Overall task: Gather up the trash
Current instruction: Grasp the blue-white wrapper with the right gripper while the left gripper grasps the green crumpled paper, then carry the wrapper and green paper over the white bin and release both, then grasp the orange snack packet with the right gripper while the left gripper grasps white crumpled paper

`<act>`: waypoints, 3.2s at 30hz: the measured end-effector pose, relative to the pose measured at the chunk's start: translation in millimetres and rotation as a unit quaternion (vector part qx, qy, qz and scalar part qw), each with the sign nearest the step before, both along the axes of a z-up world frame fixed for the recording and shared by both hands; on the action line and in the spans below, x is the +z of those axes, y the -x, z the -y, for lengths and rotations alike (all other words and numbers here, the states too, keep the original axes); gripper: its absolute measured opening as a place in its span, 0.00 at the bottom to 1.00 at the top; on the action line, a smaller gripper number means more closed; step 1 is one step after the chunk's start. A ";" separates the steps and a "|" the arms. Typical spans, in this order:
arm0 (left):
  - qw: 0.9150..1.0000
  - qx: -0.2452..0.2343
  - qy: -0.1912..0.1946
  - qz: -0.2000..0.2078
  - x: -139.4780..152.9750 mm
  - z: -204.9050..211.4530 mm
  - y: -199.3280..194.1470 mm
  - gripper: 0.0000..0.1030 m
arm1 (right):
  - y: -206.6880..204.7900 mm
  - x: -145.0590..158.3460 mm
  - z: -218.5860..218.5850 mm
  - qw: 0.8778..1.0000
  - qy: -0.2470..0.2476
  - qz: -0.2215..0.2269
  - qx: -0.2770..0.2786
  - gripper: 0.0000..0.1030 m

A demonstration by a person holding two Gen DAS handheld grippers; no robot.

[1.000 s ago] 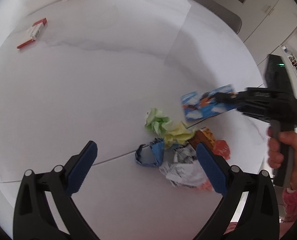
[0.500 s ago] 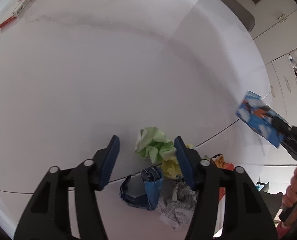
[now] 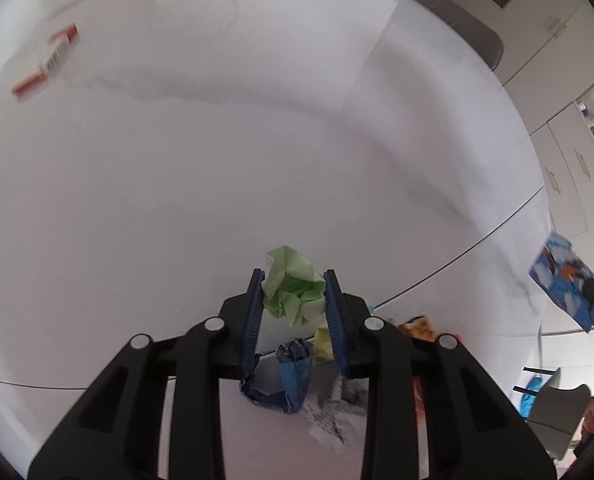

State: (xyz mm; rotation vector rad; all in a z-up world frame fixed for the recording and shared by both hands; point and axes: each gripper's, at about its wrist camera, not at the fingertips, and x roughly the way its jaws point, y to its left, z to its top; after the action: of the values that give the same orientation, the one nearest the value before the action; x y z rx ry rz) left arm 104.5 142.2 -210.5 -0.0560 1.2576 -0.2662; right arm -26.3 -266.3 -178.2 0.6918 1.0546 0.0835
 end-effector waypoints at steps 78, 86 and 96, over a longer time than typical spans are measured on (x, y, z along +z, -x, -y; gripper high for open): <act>0.995 -0.013 -0.051 0.089 81.3 53.4 145.0 0.92 | 85.6 26.7 -76.7 0.942 0.196 0.077 0.260 0.97; 0.996 0.056 -0.015 0.062 65.9 -10.2 136.7 0.92 | 44.4 -12.8 -170.7 0.826 0.290 0.126 0.467 0.97; 0.997 0.076 -0.017 0.029 41.5 -38.1 146.4 0.92 | -6.3 -74.7 -222.2 0.672 0.379 0.088 0.631 0.84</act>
State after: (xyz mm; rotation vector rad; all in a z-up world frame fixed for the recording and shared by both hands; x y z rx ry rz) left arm -42.0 180.3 -169.0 -0.1136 1.1924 -0.1144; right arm -19.9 -44.1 -252.8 -0.9027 1.0728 0.8454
